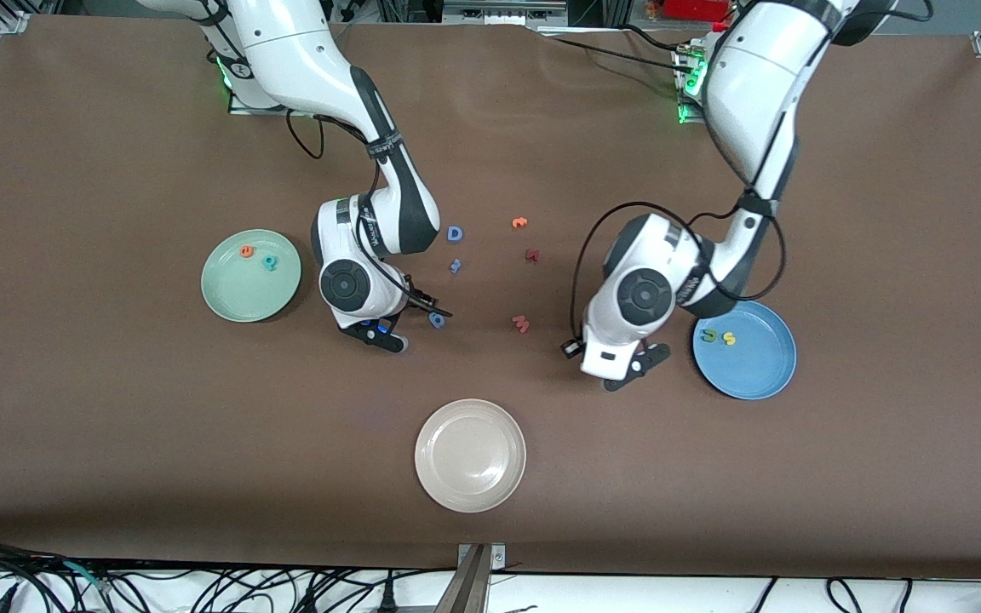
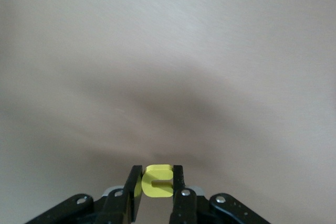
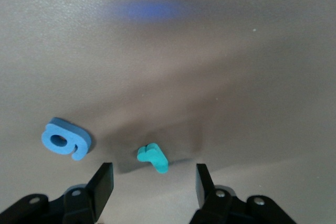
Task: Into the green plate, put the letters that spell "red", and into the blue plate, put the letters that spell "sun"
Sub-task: 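Lift the yellow c with the left gripper while the right gripper reaches a teal letter, then drop the c on the blue plate while the right gripper grasps the teal t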
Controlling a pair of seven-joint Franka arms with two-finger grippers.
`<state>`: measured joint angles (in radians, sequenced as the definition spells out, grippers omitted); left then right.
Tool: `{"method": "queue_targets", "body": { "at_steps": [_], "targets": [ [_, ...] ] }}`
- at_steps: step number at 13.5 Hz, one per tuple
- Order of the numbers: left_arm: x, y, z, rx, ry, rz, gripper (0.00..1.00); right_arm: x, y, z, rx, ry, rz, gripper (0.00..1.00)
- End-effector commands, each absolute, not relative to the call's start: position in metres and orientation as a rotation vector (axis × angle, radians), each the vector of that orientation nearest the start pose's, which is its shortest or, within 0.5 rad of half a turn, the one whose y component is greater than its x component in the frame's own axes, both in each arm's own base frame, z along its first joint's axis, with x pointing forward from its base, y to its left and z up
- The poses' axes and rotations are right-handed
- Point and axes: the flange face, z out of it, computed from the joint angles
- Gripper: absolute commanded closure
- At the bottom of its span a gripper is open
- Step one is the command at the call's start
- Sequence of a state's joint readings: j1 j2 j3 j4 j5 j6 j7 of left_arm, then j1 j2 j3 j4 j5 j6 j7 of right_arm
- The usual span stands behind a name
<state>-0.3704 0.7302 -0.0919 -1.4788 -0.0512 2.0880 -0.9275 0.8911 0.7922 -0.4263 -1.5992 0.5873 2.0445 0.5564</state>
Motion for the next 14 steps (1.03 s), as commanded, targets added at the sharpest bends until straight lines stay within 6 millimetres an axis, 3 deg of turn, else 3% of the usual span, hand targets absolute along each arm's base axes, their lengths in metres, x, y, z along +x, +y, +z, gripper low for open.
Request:
{"method": "queue_targets", "body": {
  "at_steps": [1, 5, 7, 9, 12, 14],
  "targets": [
    [0.633, -0.236, 0.266, -3.04, -0.557, 0.345, 0.85, 0.564, 0.352, 0.172, -3.009, 0.578, 0.464, 0.44],
    [0.641, -0.142, 0.282, -3.069, -0.327, 0.36, 0.85, 0.565, 0.353, 0.171, -3.01, 0.578, 0.446, 0.46],
    [0.643, -0.107, 0.28, -3.061, -0.23, 0.362, 0.85, 0.566, 0.354, 0.173, -3.008, 0.575, 0.439, 0.46],
    [0.647, -0.085, 0.265, -3.034, -0.163, 0.367, 0.84, 0.566, 0.356, 0.171, -3.006, 0.572, 0.405, 0.55],
    [0.651, -0.064, 0.249, -2.992, -0.102, 0.35, 0.82, 0.567, 0.354, 0.17, -3.009, 0.552, 0.397, 0.55],
    [0.659, -0.053, 0.244, -3.003, -0.122, 0.288, 0.73, 0.566, 0.353, 0.167, -3.013, 0.553, 0.404, 0.55]
  ]
}}
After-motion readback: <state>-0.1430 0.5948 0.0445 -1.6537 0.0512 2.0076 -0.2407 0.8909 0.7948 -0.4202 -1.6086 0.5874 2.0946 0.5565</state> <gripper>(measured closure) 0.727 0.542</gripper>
